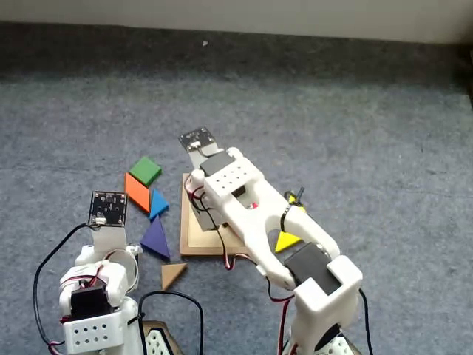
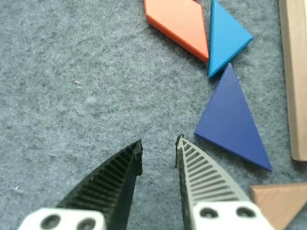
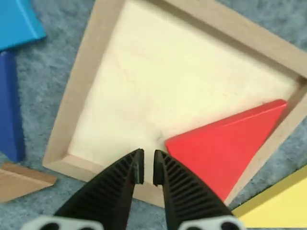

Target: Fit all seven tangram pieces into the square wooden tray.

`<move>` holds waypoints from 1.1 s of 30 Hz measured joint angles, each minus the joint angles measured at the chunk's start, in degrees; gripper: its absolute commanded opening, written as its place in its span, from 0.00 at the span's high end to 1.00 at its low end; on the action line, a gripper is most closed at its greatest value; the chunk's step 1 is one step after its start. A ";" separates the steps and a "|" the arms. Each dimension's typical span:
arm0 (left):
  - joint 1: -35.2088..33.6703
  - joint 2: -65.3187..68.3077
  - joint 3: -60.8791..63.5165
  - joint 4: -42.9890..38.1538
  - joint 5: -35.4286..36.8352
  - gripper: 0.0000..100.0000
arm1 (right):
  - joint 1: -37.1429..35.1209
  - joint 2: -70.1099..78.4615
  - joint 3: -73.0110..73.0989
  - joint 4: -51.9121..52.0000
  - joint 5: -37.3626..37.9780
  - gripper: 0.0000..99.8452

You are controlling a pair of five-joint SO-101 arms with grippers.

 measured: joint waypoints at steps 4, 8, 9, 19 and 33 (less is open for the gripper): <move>0.00 0.00 0.00 0.00 0.00 0.87 | 2.02 0.00 2.02 -1.32 0.00 0.96; 0.00 0.00 0.00 0.00 0.00 0.87 | 2.46 0.00 2.11 -1.32 0.53 0.97; 0.00 0.00 0.00 0.00 0.00 0.87 | 2.46 0.00 2.11 -1.32 0.53 0.97; 0.00 0.00 0.00 0.00 0.00 0.87 | 0.97 -3.69 2.46 2.73 4.31 0.97; 0.00 0.00 0.00 0.00 0.00 0.87 | 8.09 1.93 1.93 1.58 4.40 0.97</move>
